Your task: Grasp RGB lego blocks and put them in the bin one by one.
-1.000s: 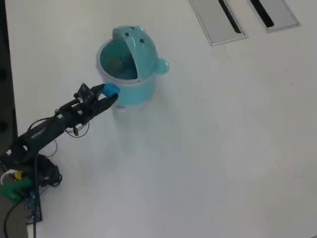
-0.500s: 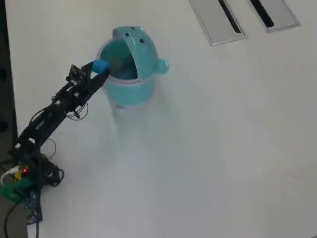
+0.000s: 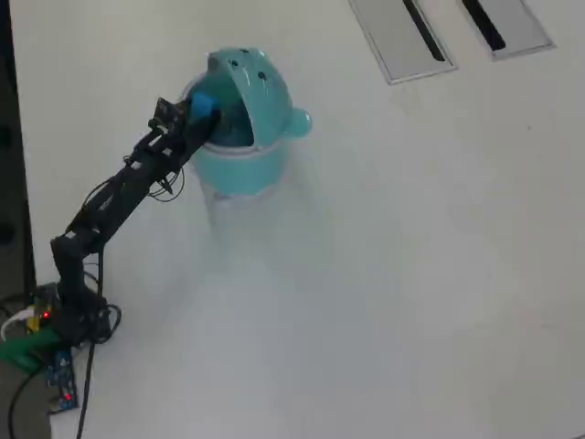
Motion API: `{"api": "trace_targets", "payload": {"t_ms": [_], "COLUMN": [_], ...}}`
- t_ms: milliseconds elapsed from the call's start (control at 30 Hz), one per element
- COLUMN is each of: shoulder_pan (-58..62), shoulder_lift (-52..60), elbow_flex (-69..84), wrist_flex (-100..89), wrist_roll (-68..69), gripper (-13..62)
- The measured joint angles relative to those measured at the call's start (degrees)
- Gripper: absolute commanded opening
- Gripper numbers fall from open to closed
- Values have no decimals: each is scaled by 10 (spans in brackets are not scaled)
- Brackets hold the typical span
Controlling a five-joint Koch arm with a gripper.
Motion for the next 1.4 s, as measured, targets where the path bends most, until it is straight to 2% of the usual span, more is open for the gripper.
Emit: {"api": "trace_targets", "payload": {"t_ms": [67,133,367,600,1167,1400], "shoulder_pan": [8,18,32,37,58,77], "shoulder_lift": [-44,-69,-72,-22,190,265], "elbow_flex": [-69,-97,-98,-86,156,212], "wrist_flex": [5,6,6,12,12,12], "wrist_roll": [-4,-35,-88,-95,-97,-41], "gripper": [62,168,286,309,308,308]}}
